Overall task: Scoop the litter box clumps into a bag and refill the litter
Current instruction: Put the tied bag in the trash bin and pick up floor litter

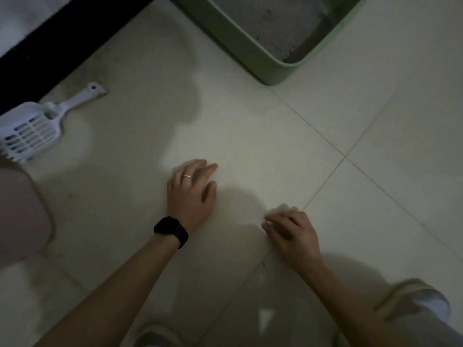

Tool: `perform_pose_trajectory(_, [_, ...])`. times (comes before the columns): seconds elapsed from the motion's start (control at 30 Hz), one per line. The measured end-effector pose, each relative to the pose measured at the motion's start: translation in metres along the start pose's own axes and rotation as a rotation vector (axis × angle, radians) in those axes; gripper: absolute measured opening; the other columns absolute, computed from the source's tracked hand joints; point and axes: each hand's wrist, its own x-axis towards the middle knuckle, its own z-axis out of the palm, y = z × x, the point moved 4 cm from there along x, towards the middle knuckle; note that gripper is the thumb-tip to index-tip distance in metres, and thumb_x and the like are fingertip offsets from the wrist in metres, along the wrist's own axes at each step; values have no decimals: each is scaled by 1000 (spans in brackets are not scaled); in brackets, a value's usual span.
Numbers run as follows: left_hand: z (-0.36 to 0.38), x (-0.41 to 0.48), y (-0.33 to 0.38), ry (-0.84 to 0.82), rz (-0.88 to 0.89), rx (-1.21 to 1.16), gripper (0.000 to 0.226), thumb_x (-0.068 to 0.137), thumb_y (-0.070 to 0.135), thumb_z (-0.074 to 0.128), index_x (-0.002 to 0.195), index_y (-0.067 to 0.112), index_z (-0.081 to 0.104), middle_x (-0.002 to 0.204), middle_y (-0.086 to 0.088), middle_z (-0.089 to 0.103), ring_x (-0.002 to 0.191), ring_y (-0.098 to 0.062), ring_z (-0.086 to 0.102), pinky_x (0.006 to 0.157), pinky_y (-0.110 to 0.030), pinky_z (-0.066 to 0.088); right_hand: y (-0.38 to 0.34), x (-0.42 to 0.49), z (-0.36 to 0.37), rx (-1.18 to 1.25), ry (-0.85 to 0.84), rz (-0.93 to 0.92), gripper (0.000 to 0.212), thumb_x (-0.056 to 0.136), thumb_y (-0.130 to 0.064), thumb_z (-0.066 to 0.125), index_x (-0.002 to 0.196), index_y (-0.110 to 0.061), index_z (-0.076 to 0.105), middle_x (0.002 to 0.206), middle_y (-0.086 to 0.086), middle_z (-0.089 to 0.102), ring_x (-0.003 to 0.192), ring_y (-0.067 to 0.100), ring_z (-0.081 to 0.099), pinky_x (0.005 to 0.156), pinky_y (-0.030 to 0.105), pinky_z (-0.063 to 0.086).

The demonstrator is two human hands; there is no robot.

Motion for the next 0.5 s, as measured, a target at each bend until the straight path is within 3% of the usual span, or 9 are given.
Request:
perform_pose_trajectory(0.07, [1,1,-2,5,6,4,37,88,31,60,125,31,62,132,6,54,119,-24,47,93,-40,41,-1,2,4,-19,37,-64,10,86,-28,76,92,-19,77,94,-4,67,85,18,58,84,20,43])
perform_pose_trajectory(0.2, [-2,10,1,63,-13,-37,28,83,24,68,111,28,69,120,3,58,109,-27,49,87,-42,44,-7,4,4,-83,7,-147,13,91,-24,69,89,-13,75,90,2,66,81,23,56,76,30,48])
perform_pose_trajectory(0.3, [-4,21,7,70,-13,-59,24,82,28,70,106,26,72,112,-1,60,101,-28,53,84,-42,45,-12,7,4,-145,-69,-119,20,93,-29,63,86,-11,72,86,5,64,80,27,58,73,36,48])
perform_pose_trajectory(0.5, [3,39,19,-56,11,-69,17,85,42,70,99,34,76,110,6,59,97,-21,51,84,-37,41,-13,13,-1,-98,-152,-45,15,89,-26,72,85,-12,70,86,5,62,83,27,59,75,36,50])
